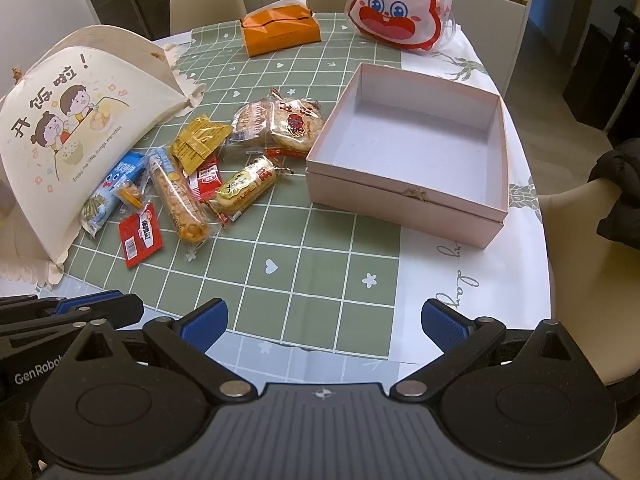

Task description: Organize snacks

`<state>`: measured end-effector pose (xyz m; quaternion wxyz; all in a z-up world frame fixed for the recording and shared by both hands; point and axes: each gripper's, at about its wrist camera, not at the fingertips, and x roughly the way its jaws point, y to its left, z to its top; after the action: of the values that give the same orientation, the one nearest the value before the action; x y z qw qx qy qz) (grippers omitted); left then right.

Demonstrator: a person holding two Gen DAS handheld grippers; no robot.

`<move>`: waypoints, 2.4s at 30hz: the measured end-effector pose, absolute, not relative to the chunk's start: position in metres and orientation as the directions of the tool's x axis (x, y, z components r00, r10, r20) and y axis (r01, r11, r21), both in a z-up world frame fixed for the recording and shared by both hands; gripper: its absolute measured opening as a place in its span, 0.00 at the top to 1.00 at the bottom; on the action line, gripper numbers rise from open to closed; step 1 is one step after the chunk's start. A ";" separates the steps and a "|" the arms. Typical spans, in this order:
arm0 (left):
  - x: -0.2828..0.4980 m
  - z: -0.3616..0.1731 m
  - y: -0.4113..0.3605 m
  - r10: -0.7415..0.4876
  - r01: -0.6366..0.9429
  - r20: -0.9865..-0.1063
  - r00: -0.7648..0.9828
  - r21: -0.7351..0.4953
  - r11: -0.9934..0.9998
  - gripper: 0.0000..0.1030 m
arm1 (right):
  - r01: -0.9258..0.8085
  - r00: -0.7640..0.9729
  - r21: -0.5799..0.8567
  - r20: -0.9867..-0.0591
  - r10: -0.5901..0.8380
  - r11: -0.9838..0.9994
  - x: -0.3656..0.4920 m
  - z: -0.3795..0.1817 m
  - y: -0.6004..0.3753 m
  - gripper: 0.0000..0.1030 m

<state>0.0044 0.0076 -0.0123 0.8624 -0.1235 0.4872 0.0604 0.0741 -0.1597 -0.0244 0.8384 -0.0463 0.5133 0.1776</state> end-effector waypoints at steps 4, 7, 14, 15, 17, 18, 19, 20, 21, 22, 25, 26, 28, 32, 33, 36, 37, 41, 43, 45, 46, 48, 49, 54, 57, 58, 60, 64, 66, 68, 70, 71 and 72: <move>0.005 -0.013 0.008 -0.017 -0.225 -0.857 0.514 -0.154 0.962 0.85 | -0.342 0.409 0.104 -0.878 0.248 0.934 0.074 -0.025 -0.159 0.00; 0.005 -0.013 0.009 -0.015 -0.224 -0.855 0.518 -0.153 0.963 0.85 | -0.339 0.407 0.108 -0.879 0.249 0.935 0.074 -0.026 -0.160 0.00; 0.005 -0.014 0.010 -0.015 -0.230 -0.859 0.513 -0.154 0.961 0.85 | -0.343 0.401 0.109 -0.881 0.251 0.933 0.074 -0.027 -0.159 0.00; 0.005 -0.014 0.010 -0.015 -0.230 -0.859 0.513 -0.154 0.961 0.85 | -0.343 0.400 0.109 -0.882 0.250 0.933 0.074 -0.027 -0.159 0.00; 0.005 -0.014 0.010 -0.015 -0.229 -0.859 0.513 -0.154 0.961 0.85 | -0.344 0.401 0.106 -0.882 0.248 0.933 0.073 -0.027 -0.158 0.00; 0.004 -0.014 0.010 -0.016 -0.228 -0.858 0.513 -0.154 0.961 0.85 | -0.343 0.401 0.106 -0.882 0.247 0.933 0.073 -0.027 -0.158 0.00; 0.004 -0.014 0.010 -0.016 -0.228 -0.858 0.513 -0.154 0.961 0.85 | -0.343 0.400 0.107 -0.883 0.248 0.933 0.073 -0.027 -0.158 0.00; 0.004 -0.014 0.010 -0.015 -0.229 -0.859 0.512 -0.154 0.961 0.85 | -0.342 0.400 0.103 -0.883 0.244 0.934 0.073 -0.028 -0.159 0.00; 0.004 -0.014 0.010 -0.015 -0.229 -0.859 0.512 -0.154 0.961 0.85 | -0.342 0.401 0.103 -0.883 0.244 0.934 0.073 -0.028 -0.159 0.00; 0.004 -0.014 0.010 -0.015 -0.229 -0.859 0.512 -0.154 0.961 0.85 | -0.342 0.401 0.103 -0.883 0.244 0.934 0.073 -0.028 -0.159 0.00; 0.004 -0.014 0.010 -0.015 -0.230 -0.859 0.512 -0.153 0.961 0.85 | -0.343 0.401 0.103 -0.883 0.245 0.934 0.073 -0.028 -0.159 0.00; 0.004 -0.014 0.010 -0.014 -0.230 -0.859 0.512 -0.153 0.961 0.85 | -0.343 0.401 0.103 -0.883 0.245 0.934 0.072 -0.028 -0.159 0.00; 0.004 -0.014 0.009 -0.014 -0.232 -0.859 0.512 -0.153 0.961 0.85 | -0.344 0.400 0.103 -0.883 0.245 0.933 0.072 -0.029 -0.159 0.00; 0.003 -0.015 0.009 -0.014 -0.235 -0.860 0.510 -0.154 0.960 0.85 | -0.347 0.399 0.102 -0.884 0.245 0.932 0.071 -0.031 -0.159 0.00; 0.002 -0.016 0.010 -0.014 -0.235 -0.860 0.509 -0.155 0.959 0.85 | -0.348 0.398 0.101 -0.884 0.244 0.932 0.071 -0.031 -0.159 0.00; 0.002 -0.016 0.011 -0.016 -0.238 -0.861 0.508 -0.158 0.958 0.85 | -0.348 0.396 0.098 -0.886 0.241 0.932 0.071 -0.031 -0.158 0.00; 0.002 -0.016 0.012 -0.016 -0.239 -0.862 0.507 -0.159 0.958 0.85 | -0.348 0.395 0.097 -0.887 0.240 0.932 0.072 -0.031 -0.157 0.00; 0.004 -0.018 0.017 -0.018 -0.249 -0.863 0.505 -0.165 0.954 0.85 | -0.352 0.394 0.095 -0.887 0.240 0.931 0.074 -0.032 -0.154 0.00; 0.005 -0.021 0.025 -0.017 -0.270 -0.862 0.507 -0.177 0.947 0.85 | -0.365 0.406 0.099 -0.878 0.254 0.926 0.075 -0.034 -0.151 0.00; 0.006 -0.028 0.038 -0.005 -0.303 -0.859 0.512 -0.186 0.935 0.84 | -0.402 0.438 0.106 -0.850 0.293 0.909 0.075 -0.035 -0.146 0.00; 0.006 -0.033 0.046 0.014 -0.327 -0.859 0.512 -0.181 0.928 0.84 | -0.432 0.462 0.099 -0.830 0.314 0.897 0.075 -0.037 -0.142 0.00; 0.005 -0.045 0.070 0.062 -0.391 -0.856 0.513 -0.169 0.905 0.84 | -0.497 0.524 0.044 -0.781 0.341 0.866 0.073 -0.043 -0.128 0.00; 0.004 -0.050 0.083 0.078 -0.422 -0.854 0.514 -0.172 0.890 0.84 | -0.530 0.565 -0.007 -0.749 0.347 0.848 0.072 -0.047 -0.117 0.00; -0.009 -0.084 0.173 0.085 -0.566 -0.850 0.520 -0.269 0.779 0.84 | -0.628 0.624 -0.145 -0.682 0.382 0.765 0.087 -0.069 -0.046 0.00; -0.015 -0.099 0.218 0.137 -0.623 -0.849 0.511 -0.256 0.739 0.83 | -0.713 0.542 -0.098 -0.706 0.456 0.694 0.105 -0.075 0.015 0.00; -0.015 -0.102 0.229 0.148 -0.636 -0.849 0.508 -0.254 0.729 0.83 | -0.743 0.507 -0.079 -0.714 0.482 0.665 0.110 -0.076 0.038 0.00; -0.018 -0.106 0.248 0.160 -0.652 -0.841 0.517 -0.266 0.711 0.83 | -0.788 0.450 -0.047 -0.724 0.522 0.613 0.126 -0.078 0.079 0.00; -0.021 -0.112 0.272 0.181 -0.668 -0.832 0.525 -0.272 0.693 0.83 | -0.804 0.408 -0.019 -0.746 0.527 0.595 0.162 -0.086 0.155 0.00; -0.021 -0.116 0.280 0.153 -0.661 -0.827 0.541 -0.305 0.686 0.83 | -0.783 0.425 -0.025 -0.751 0.506 0.621 0.180 -0.095 0.181 0.00; -0.023 -0.119 0.284 0.126 -0.650 -0.820 0.559 -0.339 0.680 0.83 | -0.791 0.390 -0.010 -0.778 0.492 0.612 0.195 -0.105 0.203 0.00; -0.025 -0.121 0.287 0.105 -0.640 -0.812 0.574 -0.365 0.676 0.83 | -0.814 0.306 0.053 -0.807 0.504 0.579 0.206 -0.116 0.215 0.05; -0.027 -0.121 0.285 0.098 -0.635 -0.807 0.582 -0.377 0.674 0.83 | -0.824 0.266 0.085 -0.815 0.514 0.561 0.207 -0.120 0.217 0.11; -0.028 -0.120 0.285 0.090 -0.630 -0.801 0.592 -0.390 0.672 0.83 | -0.831 0.234 0.110 -0.821 0.521 0.546 0.205 -0.123 0.217 0.13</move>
<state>-0.0281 0.2853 -0.1200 0.8245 -0.3411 0.3952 0.2182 0.2052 0.2170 -0.1232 0.7651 -0.1784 0.4333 0.4417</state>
